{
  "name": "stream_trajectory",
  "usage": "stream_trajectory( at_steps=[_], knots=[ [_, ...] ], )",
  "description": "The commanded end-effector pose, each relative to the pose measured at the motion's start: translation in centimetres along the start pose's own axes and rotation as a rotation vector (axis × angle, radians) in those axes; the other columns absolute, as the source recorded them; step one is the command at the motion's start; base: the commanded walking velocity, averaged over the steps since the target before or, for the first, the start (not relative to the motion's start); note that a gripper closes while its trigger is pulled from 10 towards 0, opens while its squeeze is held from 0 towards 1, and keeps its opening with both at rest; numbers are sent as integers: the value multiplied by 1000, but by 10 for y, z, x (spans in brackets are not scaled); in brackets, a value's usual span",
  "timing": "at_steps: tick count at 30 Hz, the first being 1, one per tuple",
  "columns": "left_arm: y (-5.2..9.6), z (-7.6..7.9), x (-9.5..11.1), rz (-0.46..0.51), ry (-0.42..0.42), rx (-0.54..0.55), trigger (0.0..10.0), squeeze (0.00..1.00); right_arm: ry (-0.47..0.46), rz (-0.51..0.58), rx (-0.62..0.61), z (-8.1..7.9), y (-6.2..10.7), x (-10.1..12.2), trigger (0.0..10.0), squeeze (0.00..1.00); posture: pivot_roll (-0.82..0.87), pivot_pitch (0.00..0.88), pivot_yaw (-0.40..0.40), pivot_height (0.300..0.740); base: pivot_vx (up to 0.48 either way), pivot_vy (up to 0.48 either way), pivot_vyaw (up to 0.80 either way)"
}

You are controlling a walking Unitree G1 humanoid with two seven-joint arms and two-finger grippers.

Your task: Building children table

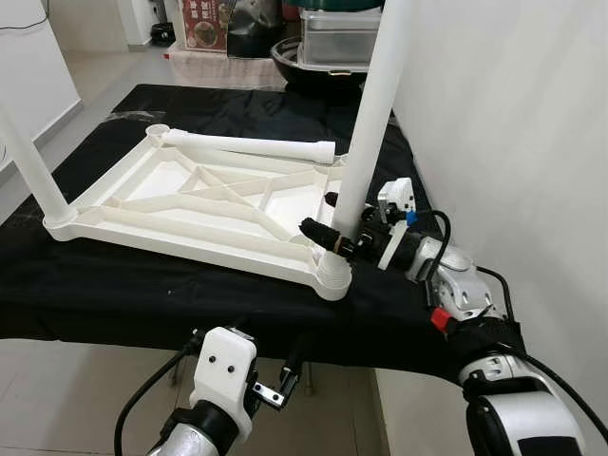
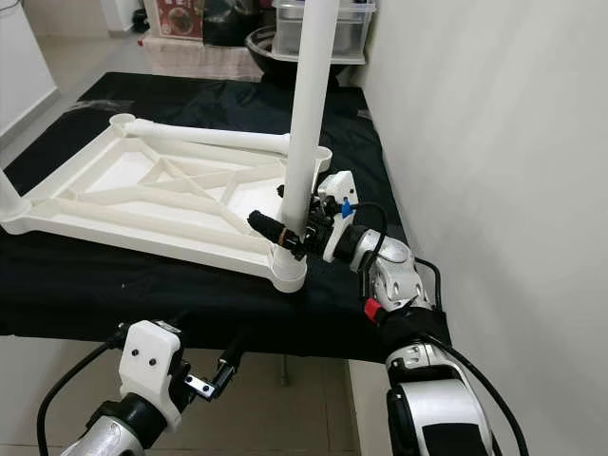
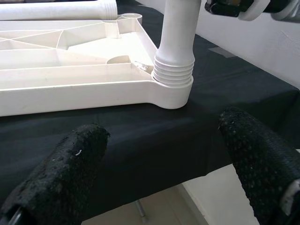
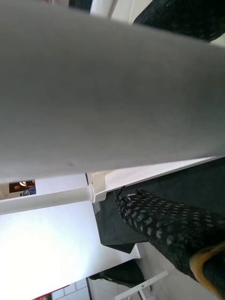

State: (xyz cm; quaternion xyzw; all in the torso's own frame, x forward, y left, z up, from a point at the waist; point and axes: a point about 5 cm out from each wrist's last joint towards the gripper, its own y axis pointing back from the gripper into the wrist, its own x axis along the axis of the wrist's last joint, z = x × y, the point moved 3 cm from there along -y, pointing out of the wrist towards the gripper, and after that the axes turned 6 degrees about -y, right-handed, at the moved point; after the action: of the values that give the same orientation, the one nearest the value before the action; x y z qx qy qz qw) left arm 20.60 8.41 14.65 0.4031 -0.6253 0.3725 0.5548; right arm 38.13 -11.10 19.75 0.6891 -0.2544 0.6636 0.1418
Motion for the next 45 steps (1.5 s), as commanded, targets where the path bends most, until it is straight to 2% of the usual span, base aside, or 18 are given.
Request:
stream_trajectory(
  at_steps=[1,15,16,17,18,19,42,44,45],
  knots=[
    [2,1,1,5,-13,1,10000,0,13,4,2,0,-3,1,10000,0,100,82,-75,740,0,0,0],
    [2,2,1,3,-10,3,10000,0,22,-10,10,-2,-8,0,10000,0,98,90,-83,740,0,0,0],
    [2,2,1,4,-10,3,10000,0,24,-12,10,-3,-9,0,8902,0,98,91,-81,740,0,0,0],
    [2,2,1,4,-10,2,10000,0,25,-13,6,-2,-9,-1,3176,0,98,94,-83,740,0,0,0],
    [2,2,1,4,-10,2,10000,0,26,-13,2,-2,-9,-1,3176,0,98,94,-83,740,0,0,0],
    [2,2,2,5,-11,2,10000,0,26,-13,0,-2,-10,-2,0,0,98,95,-84,740,0,0,0],
    [1,1,2,6,-9,3,10000,0,28,-16,2,-6,-11,-8,0,0,96,106,-85,740,0,0,0],
    [-3,-9,5,20,-27,35,10000,0,82,-33,-23,-13,-13,-16,0,0,91,113,-82,740,0,0,0],
    [-3,-9,5,20,-27,35,10000,0,82,-33,-23,-13,-13,-16,0,0,91,113,-82,740,0,0,0]
  ],
)
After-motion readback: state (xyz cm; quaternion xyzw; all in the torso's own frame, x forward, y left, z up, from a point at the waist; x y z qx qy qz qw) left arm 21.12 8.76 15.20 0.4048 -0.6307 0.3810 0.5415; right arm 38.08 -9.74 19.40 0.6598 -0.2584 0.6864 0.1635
